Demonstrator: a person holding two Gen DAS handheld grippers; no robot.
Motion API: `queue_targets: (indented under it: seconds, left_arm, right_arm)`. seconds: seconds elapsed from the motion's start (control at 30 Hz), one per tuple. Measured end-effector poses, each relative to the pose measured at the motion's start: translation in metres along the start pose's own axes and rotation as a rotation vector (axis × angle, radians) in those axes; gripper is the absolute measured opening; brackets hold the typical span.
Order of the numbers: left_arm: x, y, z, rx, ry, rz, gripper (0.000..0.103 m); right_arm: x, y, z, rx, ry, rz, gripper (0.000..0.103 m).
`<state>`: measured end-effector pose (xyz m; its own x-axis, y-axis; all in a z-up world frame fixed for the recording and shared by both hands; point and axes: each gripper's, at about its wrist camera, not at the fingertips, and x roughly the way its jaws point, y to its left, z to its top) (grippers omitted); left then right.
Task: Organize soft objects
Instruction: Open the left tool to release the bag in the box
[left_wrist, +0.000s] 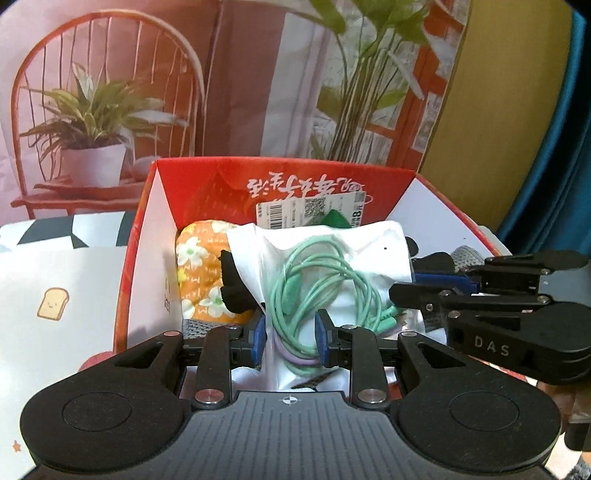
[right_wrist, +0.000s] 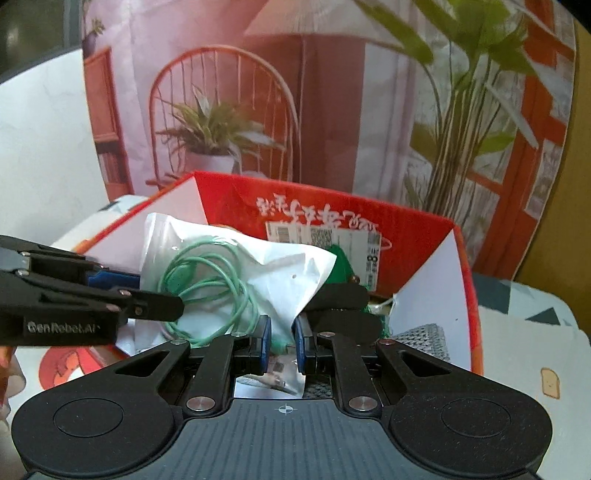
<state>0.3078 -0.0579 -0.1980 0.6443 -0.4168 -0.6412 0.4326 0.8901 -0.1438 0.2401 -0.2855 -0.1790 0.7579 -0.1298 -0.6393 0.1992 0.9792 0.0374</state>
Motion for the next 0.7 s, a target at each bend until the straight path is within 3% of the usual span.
queue_targets:
  seconds: [0.1, 0.2, 0.27, 0.33, 0.4, 0.47, 0.57, 0.7]
  left_arm:
    - [0.001, 0.001, 0.002, 0.013, -0.012, 0.007, 0.031]
    - [-0.007, 0.001, 0.004, 0.03, -0.045, 0.014, 0.061]
    - [-0.015, 0.0, 0.007, 0.023, -0.072, 0.006, 0.068]
    - [-0.021, -0.002, 0.009, 0.024, -0.084, 0.02, 0.088]
    - [-0.028, -0.005, 0.011, 0.029, -0.09, 0.038, 0.096]
    - [-0.036, -0.008, 0.012, 0.041, -0.107, 0.04, 0.097]
    - [-0.053, -0.014, 0.012, 0.07, -0.15, 0.072, 0.103]
    - [-0.073, -0.018, 0.012, 0.066, -0.173, 0.093, 0.103]
  right_arm:
    - [0.009, -0.001, 0.001, 0.013, 0.022, -0.01, 0.013]
    - [0.014, -0.006, 0.003, 0.054, 0.039, -0.024, 0.013]
    - [0.016, -0.009, 0.006, 0.08, 0.04, -0.032, 0.013]
    - [0.016, -0.011, 0.007, 0.09, 0.034, -0.04, 0.011]
    - [0.014, -0.013, 0.006, 0.11, 0.024, -0.065, 0.011]
    - [0.01, -0.017, 0.004, 0.144, 0.01, -0.08, 0.014]
    - [-0.004, -0.022, 0.001, 0.176, -0.031, -0.069, 0.023]
    - [-0.03, -0.025, 0.001, 0.185, -0.09, -0.068, 0.065]
